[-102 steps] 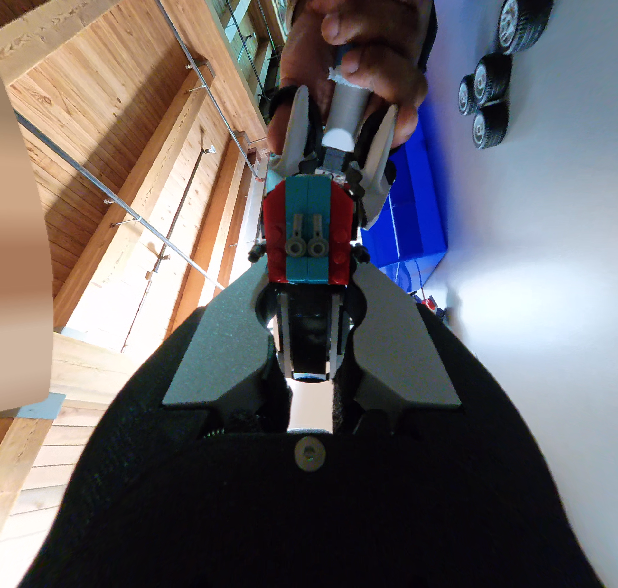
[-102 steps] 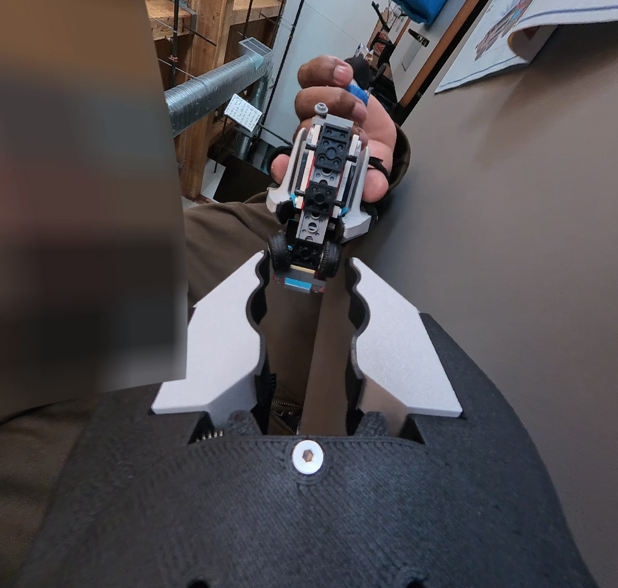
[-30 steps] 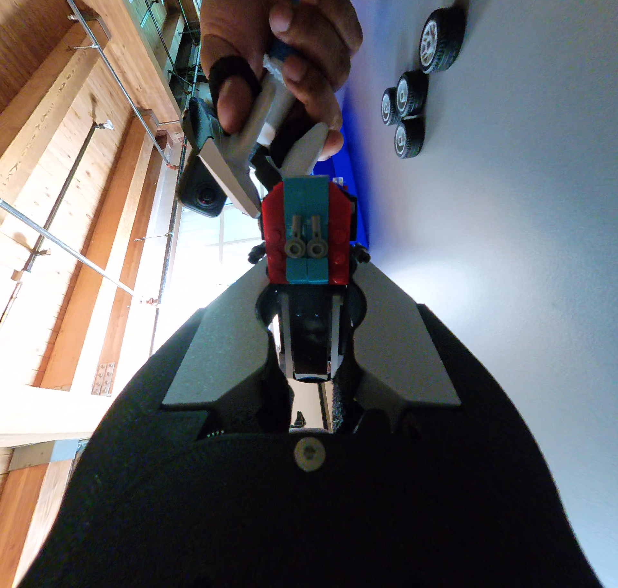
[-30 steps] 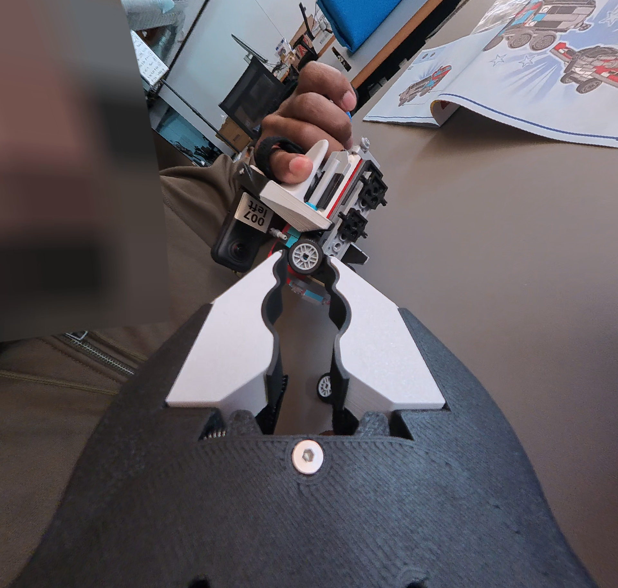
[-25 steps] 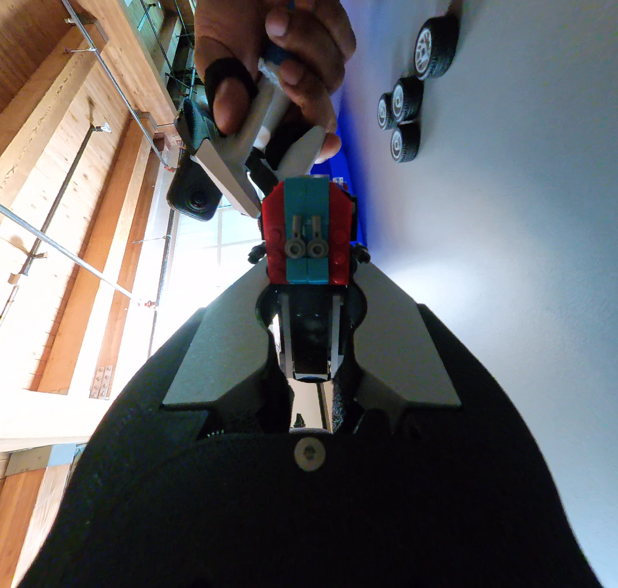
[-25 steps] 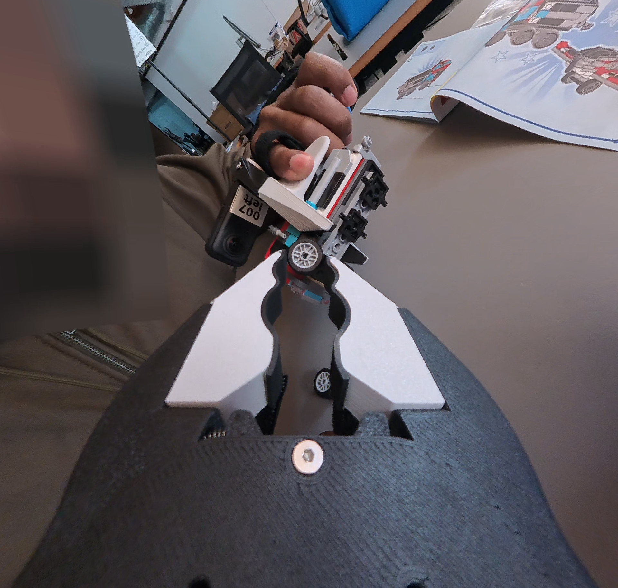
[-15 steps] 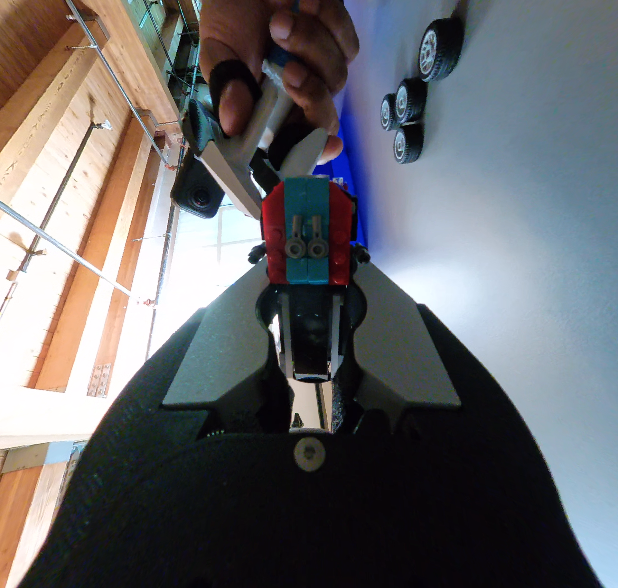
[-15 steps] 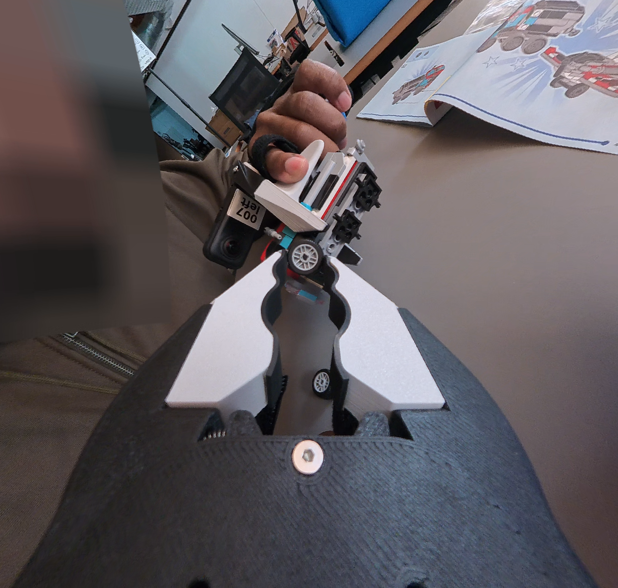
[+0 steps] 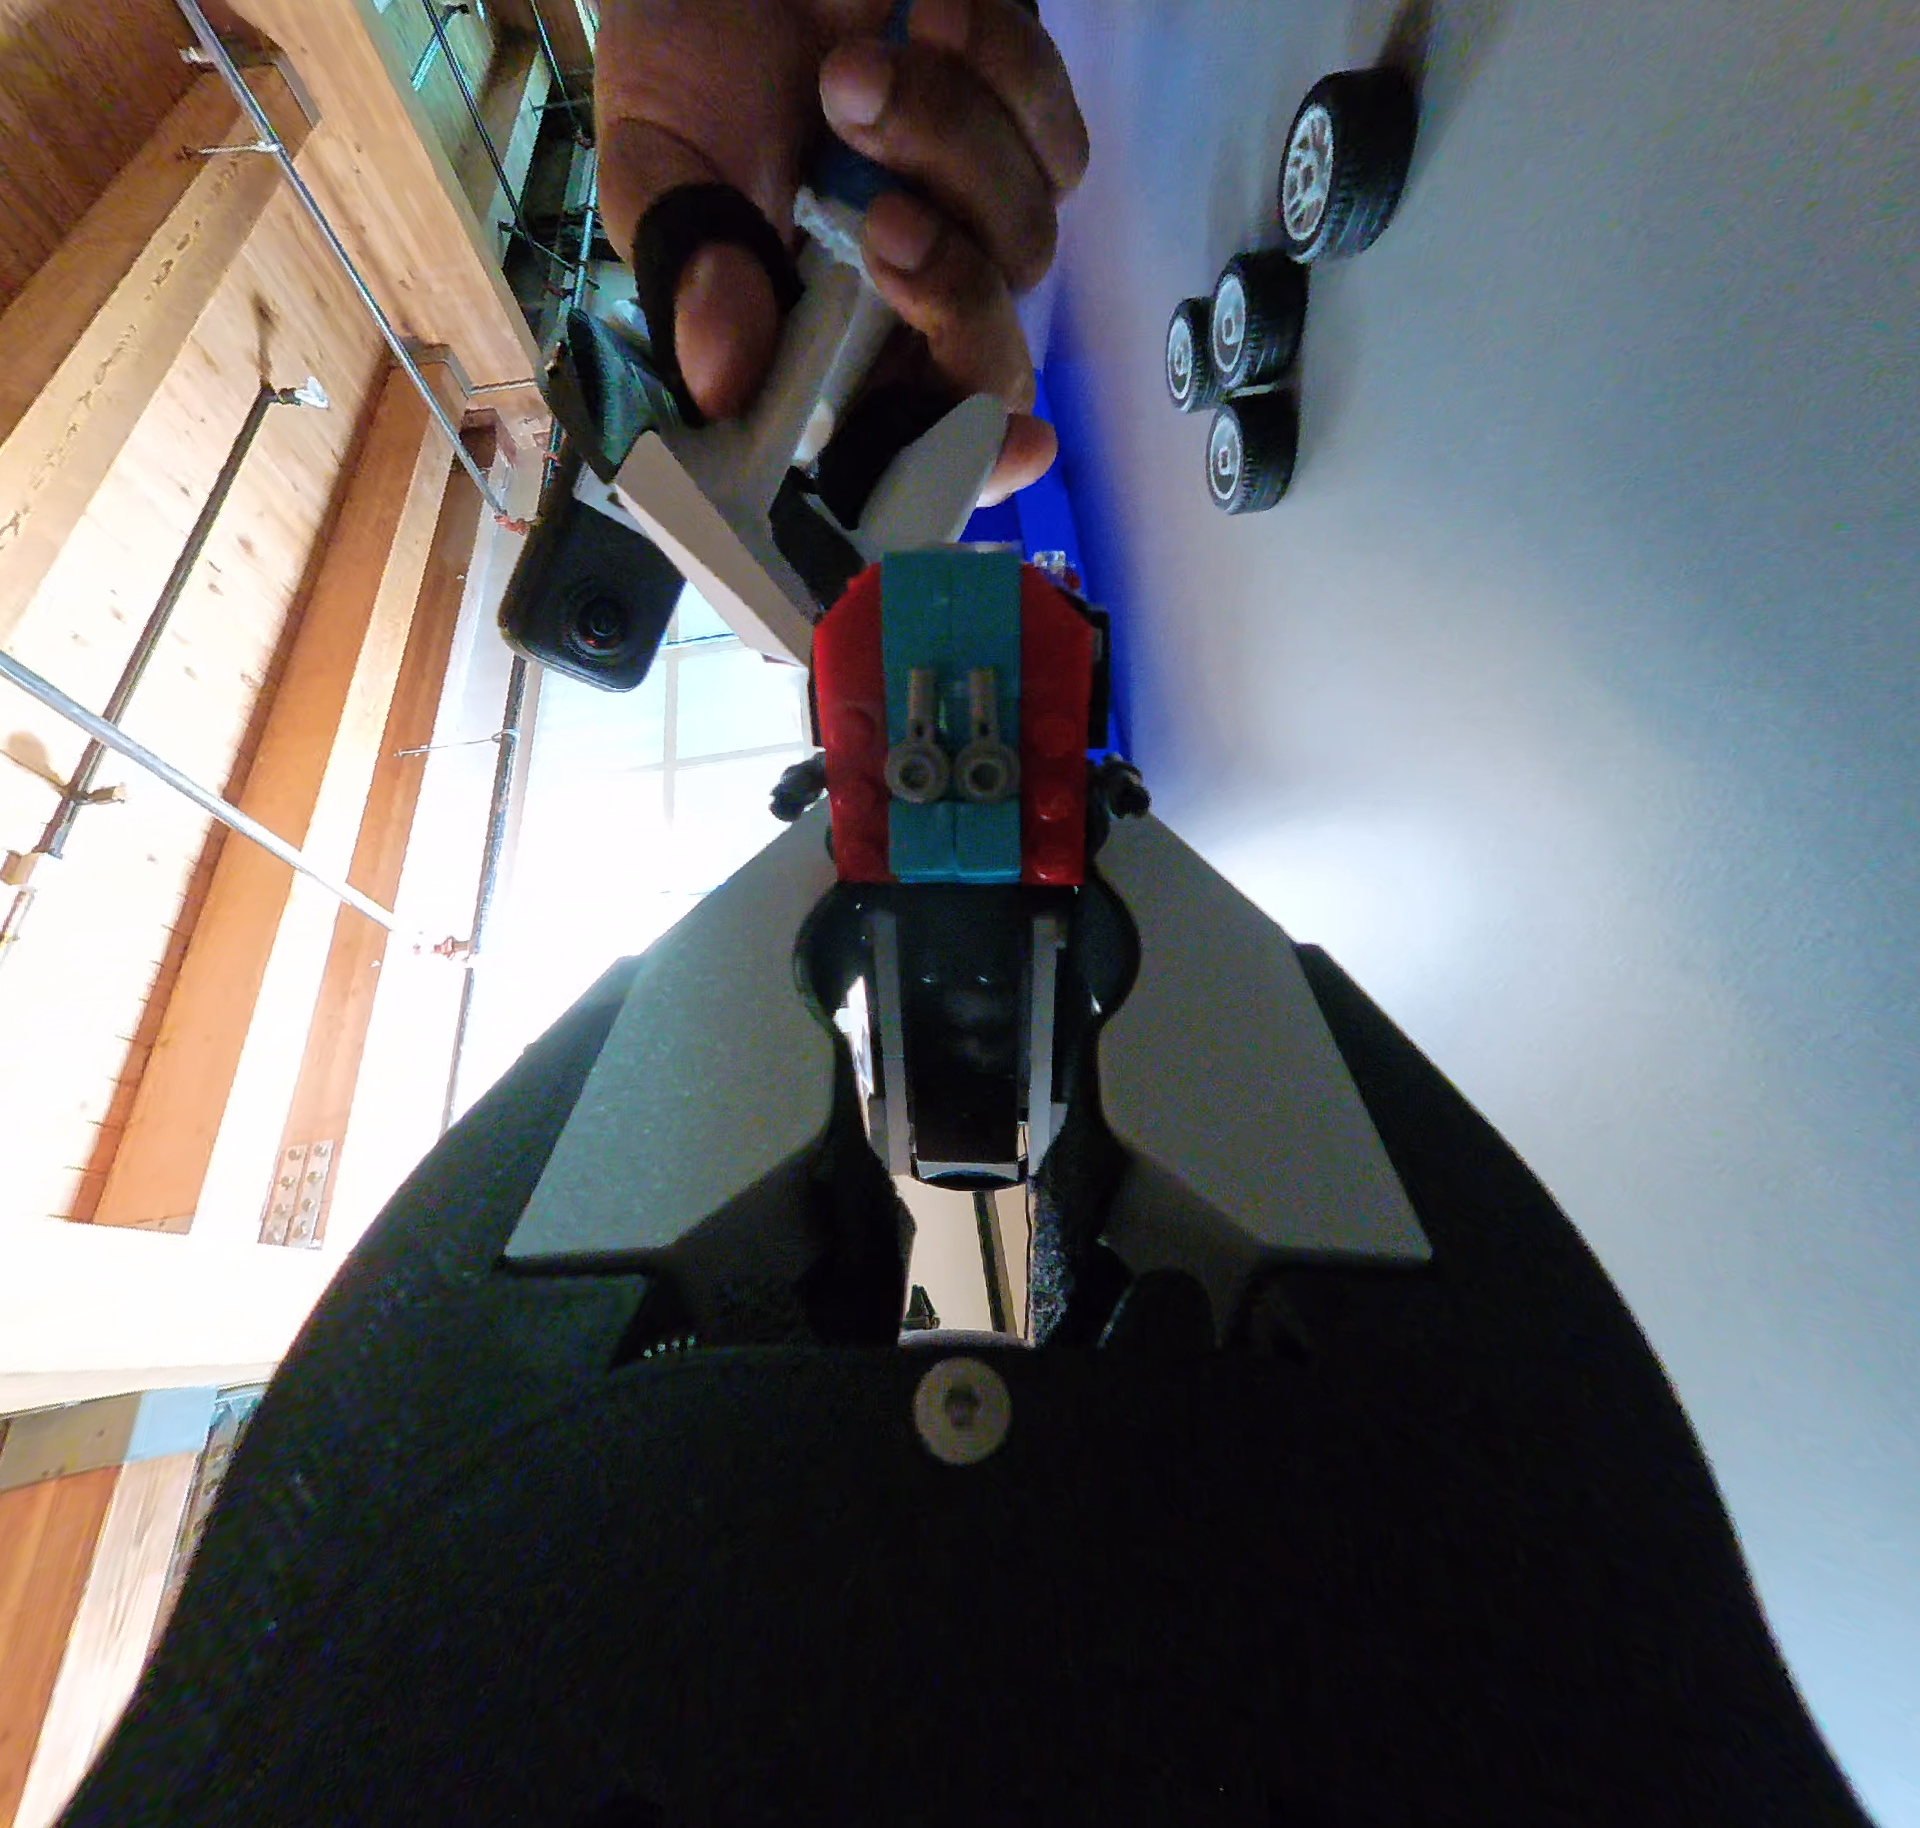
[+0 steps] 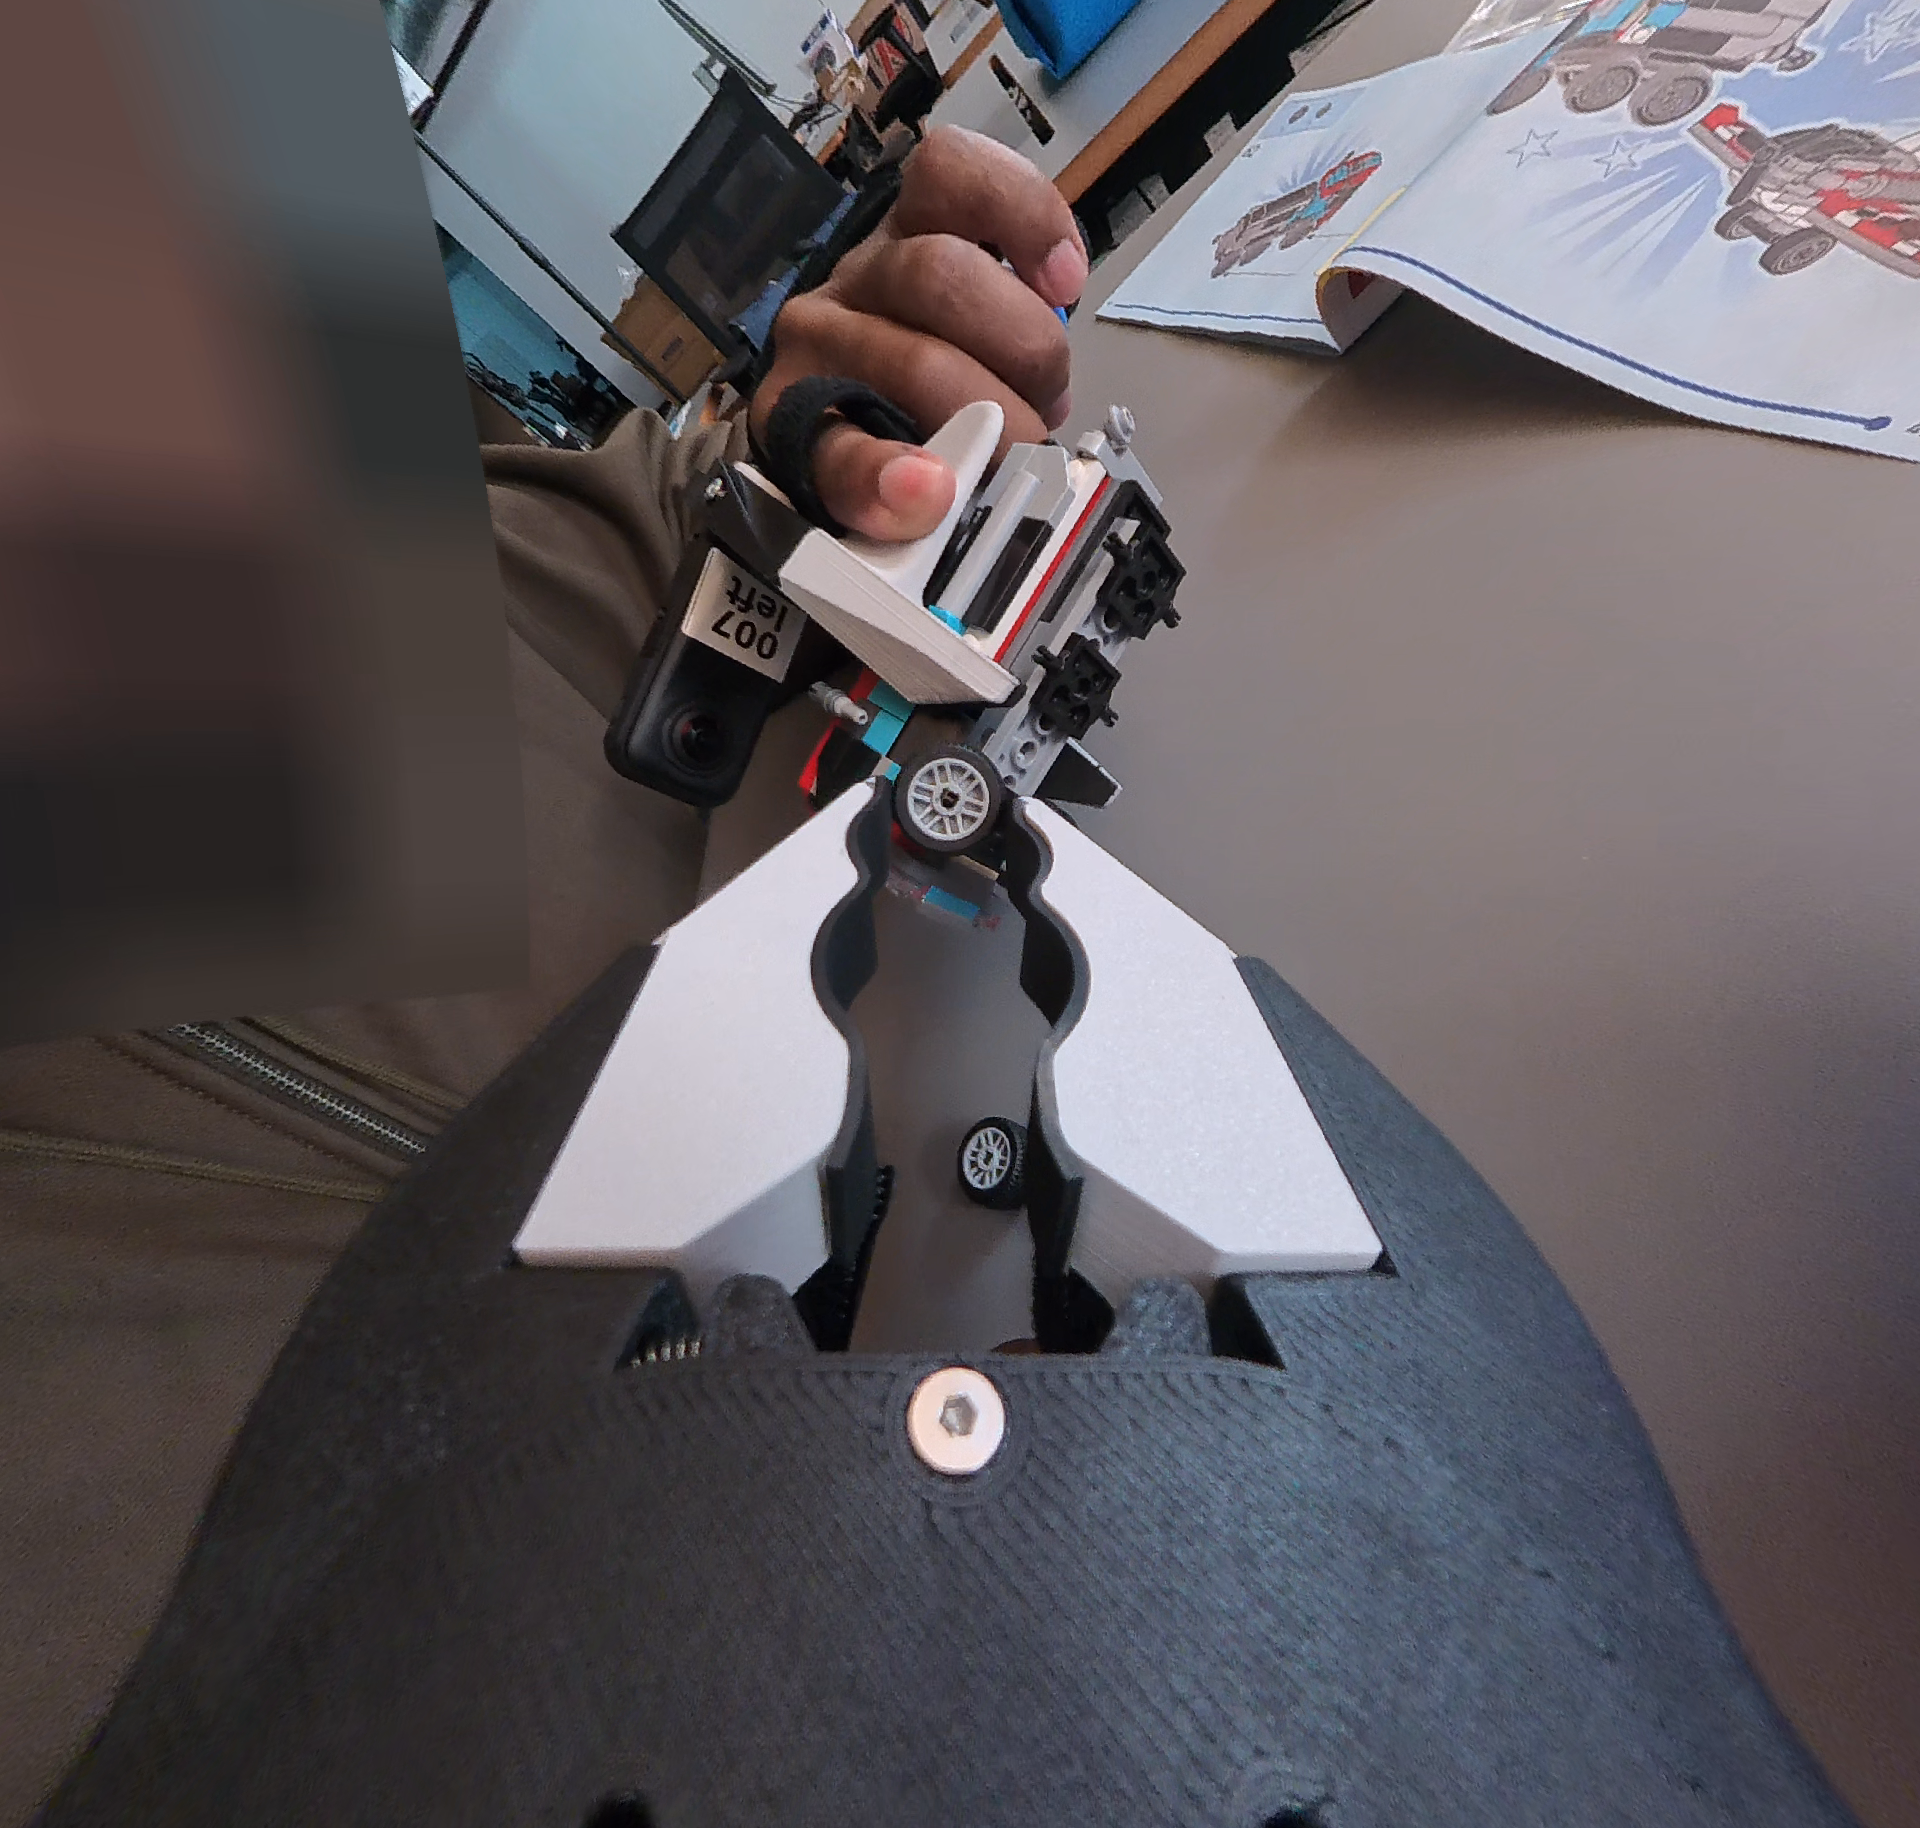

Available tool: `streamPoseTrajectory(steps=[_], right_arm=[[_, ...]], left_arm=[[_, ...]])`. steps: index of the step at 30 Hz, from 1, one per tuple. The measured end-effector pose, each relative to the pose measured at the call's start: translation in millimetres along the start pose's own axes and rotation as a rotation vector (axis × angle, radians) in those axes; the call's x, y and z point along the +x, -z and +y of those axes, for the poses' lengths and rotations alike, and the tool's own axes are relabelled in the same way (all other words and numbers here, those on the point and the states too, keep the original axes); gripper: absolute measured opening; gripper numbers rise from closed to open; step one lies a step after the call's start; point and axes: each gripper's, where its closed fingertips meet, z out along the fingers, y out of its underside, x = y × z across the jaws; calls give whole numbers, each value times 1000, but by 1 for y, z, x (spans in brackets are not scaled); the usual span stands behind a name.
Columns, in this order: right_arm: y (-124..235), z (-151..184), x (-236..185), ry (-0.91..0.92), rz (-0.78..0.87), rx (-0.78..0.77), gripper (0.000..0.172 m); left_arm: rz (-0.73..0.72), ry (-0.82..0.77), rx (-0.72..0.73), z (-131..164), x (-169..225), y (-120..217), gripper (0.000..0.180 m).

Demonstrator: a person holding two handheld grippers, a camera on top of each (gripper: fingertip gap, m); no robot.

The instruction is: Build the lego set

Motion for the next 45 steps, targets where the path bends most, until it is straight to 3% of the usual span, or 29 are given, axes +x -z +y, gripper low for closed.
streamPoseTrajectory(steps=[26,38,45], right_arm=[[14,-8,28,82,152,-62,21],[23,36,80,197,370,-361,22],[26,21,70,241,323,-288,42]], left_arm=[[-3,34,-13,5,0,0,36],[-13,87,-8,8,-1,1,36],[-57,137,9,8,-9,4,37]])
